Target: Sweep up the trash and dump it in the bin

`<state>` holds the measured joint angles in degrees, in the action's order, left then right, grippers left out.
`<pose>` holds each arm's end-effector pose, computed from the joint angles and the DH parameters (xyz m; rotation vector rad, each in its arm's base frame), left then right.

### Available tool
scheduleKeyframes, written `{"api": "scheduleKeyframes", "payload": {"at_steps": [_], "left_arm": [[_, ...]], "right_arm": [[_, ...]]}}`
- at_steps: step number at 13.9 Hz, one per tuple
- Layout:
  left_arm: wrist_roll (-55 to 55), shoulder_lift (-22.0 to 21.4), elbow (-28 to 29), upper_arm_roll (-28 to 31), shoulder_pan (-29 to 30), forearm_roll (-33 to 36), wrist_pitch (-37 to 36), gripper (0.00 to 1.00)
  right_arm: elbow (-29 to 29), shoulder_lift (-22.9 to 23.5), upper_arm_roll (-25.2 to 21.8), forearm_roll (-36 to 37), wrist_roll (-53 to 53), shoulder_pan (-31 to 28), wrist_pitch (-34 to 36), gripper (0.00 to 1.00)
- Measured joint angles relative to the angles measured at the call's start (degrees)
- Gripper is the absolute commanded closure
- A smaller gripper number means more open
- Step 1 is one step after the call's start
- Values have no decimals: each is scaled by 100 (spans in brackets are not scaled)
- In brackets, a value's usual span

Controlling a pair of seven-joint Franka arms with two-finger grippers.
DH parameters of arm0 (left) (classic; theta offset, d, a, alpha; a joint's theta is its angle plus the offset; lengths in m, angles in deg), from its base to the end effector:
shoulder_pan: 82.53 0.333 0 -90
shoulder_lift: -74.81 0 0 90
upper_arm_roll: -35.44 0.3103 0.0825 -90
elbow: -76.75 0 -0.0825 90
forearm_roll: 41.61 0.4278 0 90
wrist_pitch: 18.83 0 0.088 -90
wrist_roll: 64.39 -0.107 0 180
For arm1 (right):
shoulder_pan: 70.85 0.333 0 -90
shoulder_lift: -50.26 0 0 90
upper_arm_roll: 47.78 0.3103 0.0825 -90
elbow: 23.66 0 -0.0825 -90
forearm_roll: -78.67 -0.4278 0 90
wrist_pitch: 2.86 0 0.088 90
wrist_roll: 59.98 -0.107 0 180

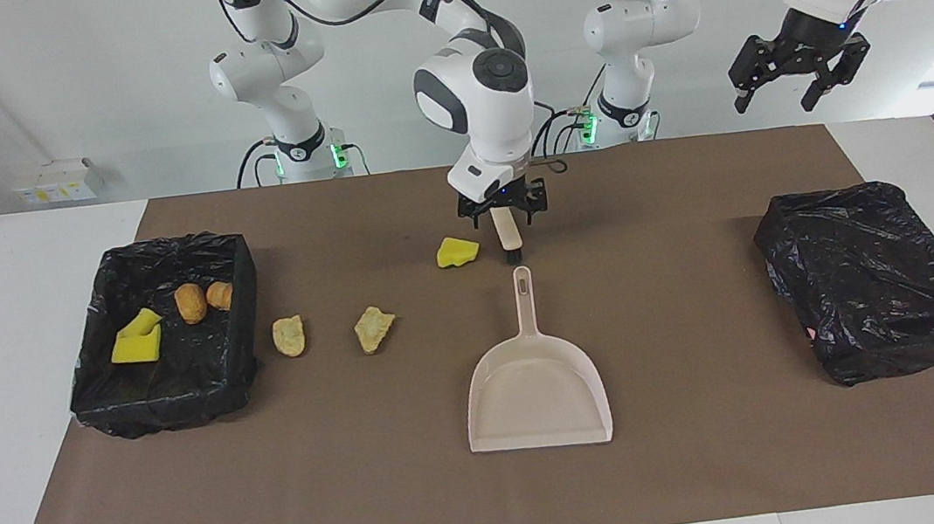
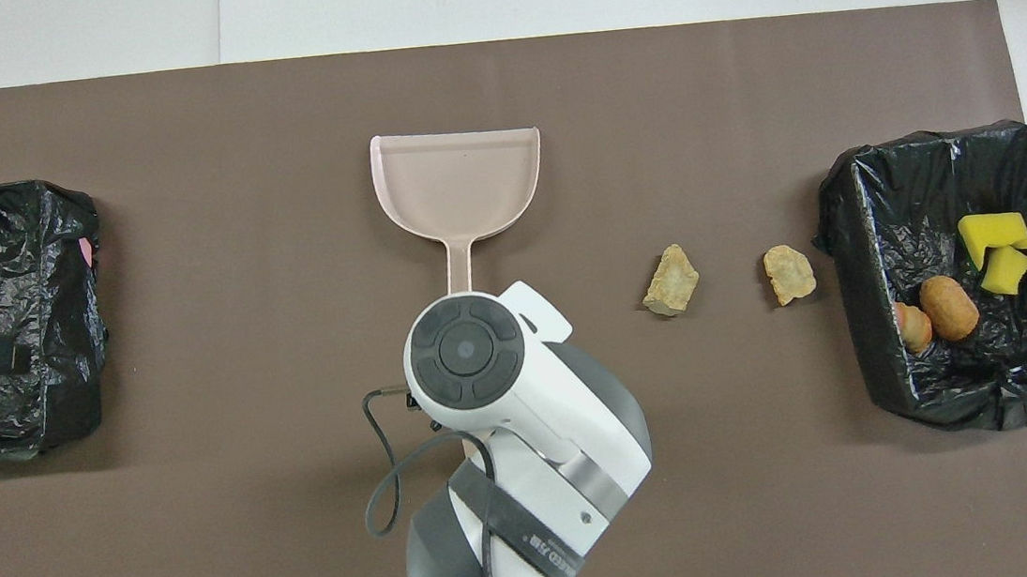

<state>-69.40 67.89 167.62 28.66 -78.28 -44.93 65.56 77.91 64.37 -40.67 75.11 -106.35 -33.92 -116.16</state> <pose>0.5493 -0.0353 0.6714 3.0911 -0.2115 0.0120 0.4750 0.4588 0.3936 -3.1038 0.1079 0.1395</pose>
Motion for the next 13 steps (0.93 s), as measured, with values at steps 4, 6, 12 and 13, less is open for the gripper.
{"api": "scheduleKeyframes", "payload": {"at_steps": [4, 6, 12, 13], "left_arm": [[-16, 18, 20, -44, -14, 3, -16, 0], [-17, 38, 9, -43, -13, 49, -129, 0], [-60, 153, -24, -84, -15, 62, -119, 0], [-60, 151, -45, -93, -16, 62, -119, 0]], "right_arm": [[1501, -784, 4, -144, -578, 514, -1032, 0], [2100, -1104, 6, -225, -812, 764, -1453, 0], [3253, -1604, 7, -243, -1394, 1393, -1994, 30], [3328, -1604, 7, -244, -1398, 1399, -2041, 39]]}}
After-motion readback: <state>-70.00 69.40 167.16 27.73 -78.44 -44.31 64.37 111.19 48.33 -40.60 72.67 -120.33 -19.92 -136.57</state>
